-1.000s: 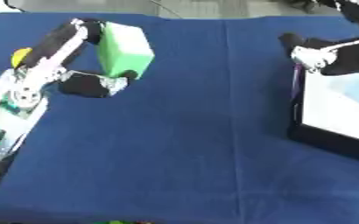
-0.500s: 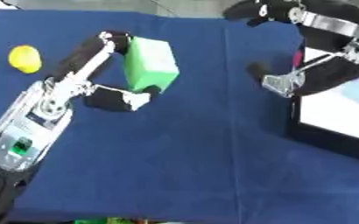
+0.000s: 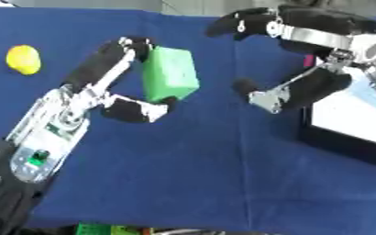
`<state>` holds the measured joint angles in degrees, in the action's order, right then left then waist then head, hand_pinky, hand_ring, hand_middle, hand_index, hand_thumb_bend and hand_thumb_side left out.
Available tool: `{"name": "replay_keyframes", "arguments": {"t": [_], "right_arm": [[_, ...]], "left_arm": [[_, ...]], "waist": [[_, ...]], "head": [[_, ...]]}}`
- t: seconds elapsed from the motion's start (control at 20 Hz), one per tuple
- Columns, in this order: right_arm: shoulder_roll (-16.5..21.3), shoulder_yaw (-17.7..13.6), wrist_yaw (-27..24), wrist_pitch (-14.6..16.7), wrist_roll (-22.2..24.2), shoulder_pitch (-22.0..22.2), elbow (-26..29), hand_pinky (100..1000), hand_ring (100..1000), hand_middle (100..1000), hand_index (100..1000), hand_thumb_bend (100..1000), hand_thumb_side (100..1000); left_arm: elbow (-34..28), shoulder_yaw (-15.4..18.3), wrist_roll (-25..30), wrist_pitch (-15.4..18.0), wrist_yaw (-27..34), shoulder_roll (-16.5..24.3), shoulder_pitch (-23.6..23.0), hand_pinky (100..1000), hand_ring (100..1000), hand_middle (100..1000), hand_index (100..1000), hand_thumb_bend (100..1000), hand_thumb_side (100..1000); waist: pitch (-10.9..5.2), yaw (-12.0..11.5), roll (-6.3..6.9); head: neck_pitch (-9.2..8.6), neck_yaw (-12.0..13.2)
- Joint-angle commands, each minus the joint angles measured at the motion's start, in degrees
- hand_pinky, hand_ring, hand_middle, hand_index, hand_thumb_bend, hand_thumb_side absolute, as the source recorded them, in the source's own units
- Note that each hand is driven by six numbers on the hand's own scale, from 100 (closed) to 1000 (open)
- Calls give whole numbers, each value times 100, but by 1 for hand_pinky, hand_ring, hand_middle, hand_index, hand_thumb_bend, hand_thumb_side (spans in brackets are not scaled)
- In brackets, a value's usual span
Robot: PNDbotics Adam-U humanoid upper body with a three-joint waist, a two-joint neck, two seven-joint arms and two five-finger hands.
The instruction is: Pick up the objects with one hand, pass them to the other hand, and then place them into the box on the other side of the table.
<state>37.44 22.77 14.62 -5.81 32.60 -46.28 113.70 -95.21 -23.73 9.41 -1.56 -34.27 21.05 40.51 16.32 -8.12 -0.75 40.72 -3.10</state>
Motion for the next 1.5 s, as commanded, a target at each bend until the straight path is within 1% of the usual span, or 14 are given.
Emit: {"name": "replay_keyframes", "arguments": {"t": [0.05, 0.25, 0.45, 0.5, 0.55, 0.65, 0.85, 0.95, 1.2, 1.3, 1.5], "right_arm": [[-44, 26, 137, -164, -14, -168, 89, 904, 1000, 945, 962, 100, 279], [-205, 115, 322, -351, 52, -261, 89, 901, 1000, 938, 962, 100, 290], [-326, 219, 649, -538, 133, -304, 89, 895, 1000, 927, 957, 100, 295], [-354, 255, 730, -576, 159, -312, 89, 894, 1000, 926, 957, 100, 268], [-381, 291, 809, -613, 188, -320, 89, 894, 1000, 924, 956, 100, 292], [-436, 357, 969, -688, 252, -331, 89, 894, 1000, 923, 955, 103, 280], [-528, 426, 1274, -833, 326, -335, 89, 893, 1000, 921, 955, 127, 281], [-551, 446, 1429, -892, 345, -329, 89, 893, 1000, 920, 954, 154, 270], [-628, 462, 1778, -1002, 296, -322, 89, 894, 1000, 925, 962, 167, 252], [-661, 457, 1844, -1045, 234, -315, 89, 895, 1000, 927, 966, 163, 251], [-708, 428, 1890, -1129, 23, -310, 89, 896, 1000, 924, 967, 164, 221]], "left_arm": [[-67, 1, -80, 36, -204, -25, 57, 773, 564, 604, 610, 100, 239], [-37, -7, -177, 62, -359, -125, 64, 772, 561, 600, 609, 100, 234], [-36, -19, -281, 76, -456, -184, 70, 769, 556, 595, 609, 100, 231], [-32, -20, -306, 72, -462, -199, 71, 768, 554, 594, 608, 100, 248], [-31, -22, -329, 68, -466, -215, 75, 767, 553, 593, 608, 100, 230], [-43, -22, -369, 75, -487, -250, 89, 766, 552, 592, 608, 100, 228], [-74, 10, -463, 77, -529, -302, 97, 763, 547, 588, 607, 100, 227], [-83, 22, -518, 65, -516, -319, 94, 761, 541, 583, 607, 100, 231], [-78, 4, -604, 73, -476, -345, 92, 760, 538, 580, 606, 100, 229], [-69, 0, -618, 79, -482, -356, 89, 760, 537, 580, 606, 100, 228], [-53, -5, -623, 75, -480, -376, 84, 760, 536, 579, 605, 100, 228]], "waist": [[-147, 13, 11], [-155, 25, 5], [-168, 31, -1], [-171, 32, -3], [-173, 32, -6], [-176, 30, -10], [-178, 24, -17], [-179, 20, -20], [-185, 12, -31], [-183, 5, -34], [-174, -4, -33]], "head": [[25, -24], [53, -50], [66, -76], [69, -80], [71, -85], [79, -94], [94, -94], [98, -93], [92, -86], [83, -87], [72, -86]]}}
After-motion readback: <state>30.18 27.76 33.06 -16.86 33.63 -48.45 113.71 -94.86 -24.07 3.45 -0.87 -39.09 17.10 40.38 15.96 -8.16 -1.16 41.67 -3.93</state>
